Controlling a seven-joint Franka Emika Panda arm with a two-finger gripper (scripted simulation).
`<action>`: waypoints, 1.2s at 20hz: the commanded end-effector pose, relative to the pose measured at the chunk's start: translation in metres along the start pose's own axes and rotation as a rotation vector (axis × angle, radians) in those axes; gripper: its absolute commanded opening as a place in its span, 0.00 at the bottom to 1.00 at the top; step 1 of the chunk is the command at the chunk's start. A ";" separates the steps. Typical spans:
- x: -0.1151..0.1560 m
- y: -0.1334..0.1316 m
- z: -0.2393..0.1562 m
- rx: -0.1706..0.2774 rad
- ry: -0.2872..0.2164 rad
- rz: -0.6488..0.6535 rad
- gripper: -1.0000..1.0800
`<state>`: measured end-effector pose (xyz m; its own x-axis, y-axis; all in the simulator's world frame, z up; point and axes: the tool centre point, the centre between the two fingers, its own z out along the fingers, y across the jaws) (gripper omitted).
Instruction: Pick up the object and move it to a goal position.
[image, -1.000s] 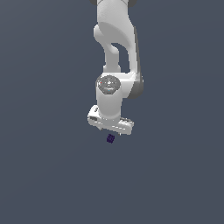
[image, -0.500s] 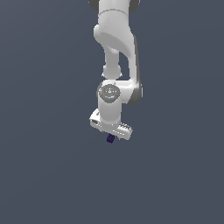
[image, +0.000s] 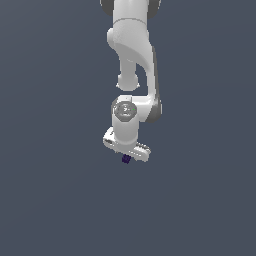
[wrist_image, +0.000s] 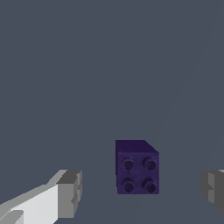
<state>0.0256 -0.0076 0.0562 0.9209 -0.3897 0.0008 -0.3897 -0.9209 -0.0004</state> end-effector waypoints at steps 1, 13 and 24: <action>-0.001 0.000 0.014 -0.001 -0.001 0.001 0.96; 0.000 0.000 0.034 0.000 -0.001 0.003 0.00; 0.000 0.001 0.029 0.000 -0.001 0.003 0.00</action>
<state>0.0250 -0.0079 0.0241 0.9197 -0.3926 -0.0012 -0.3926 -0.9197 0.0004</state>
